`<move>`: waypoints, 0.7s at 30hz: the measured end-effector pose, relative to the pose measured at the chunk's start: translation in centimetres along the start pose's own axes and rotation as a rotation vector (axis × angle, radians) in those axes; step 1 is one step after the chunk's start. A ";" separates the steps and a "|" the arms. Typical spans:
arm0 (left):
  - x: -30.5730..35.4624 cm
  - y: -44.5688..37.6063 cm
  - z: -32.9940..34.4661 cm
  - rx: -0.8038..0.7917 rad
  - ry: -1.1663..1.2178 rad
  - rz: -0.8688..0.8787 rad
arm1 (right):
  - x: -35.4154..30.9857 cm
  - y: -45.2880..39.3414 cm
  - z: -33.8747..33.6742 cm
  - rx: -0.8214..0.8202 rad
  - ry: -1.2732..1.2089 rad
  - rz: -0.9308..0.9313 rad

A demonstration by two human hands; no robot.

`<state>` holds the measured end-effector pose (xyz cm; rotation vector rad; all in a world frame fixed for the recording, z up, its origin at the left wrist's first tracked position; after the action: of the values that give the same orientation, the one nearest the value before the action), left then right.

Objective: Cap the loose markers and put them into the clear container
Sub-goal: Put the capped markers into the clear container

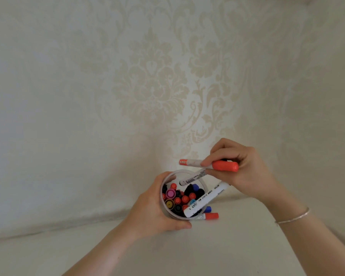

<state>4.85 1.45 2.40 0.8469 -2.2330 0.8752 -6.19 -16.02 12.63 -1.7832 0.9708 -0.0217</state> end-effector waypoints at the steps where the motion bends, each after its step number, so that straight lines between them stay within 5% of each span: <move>1: 0.0 0.0 0.0 -0.001 0.001 0.003 | 0.1 0.0 0.1 0.029 0.022 -0.015; 6: 0.2 -0.1 0.1 0.000 0.001 0.021 | -0.2 -0.2 1.0 0.177 0.172 -0.148; 15: 0.3 0.0 0.0 -0.002 -0.030 0.042 | 0.1 0.0 2.8 0.019 0.404 -0.149; 21: 0.3 -0.1 0.1 -0.004 -0.045 0.035 | -0.7 0.0 2.1 0.273 0.184 -0.264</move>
<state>4.70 1.22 2.63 0.8352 -2.2941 0.8760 -5.69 -13.94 11.95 -1.6617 0.8101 -0.4709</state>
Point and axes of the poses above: each hand's wrist, its own y-axis away from the middle knuckle, its own z-axis out of the palm, x = y × z, the point moved 3 cm from there along -y, towards the middle knuckle, and after that the axes turned 8 degrees about -z, right-handed, at the moved point
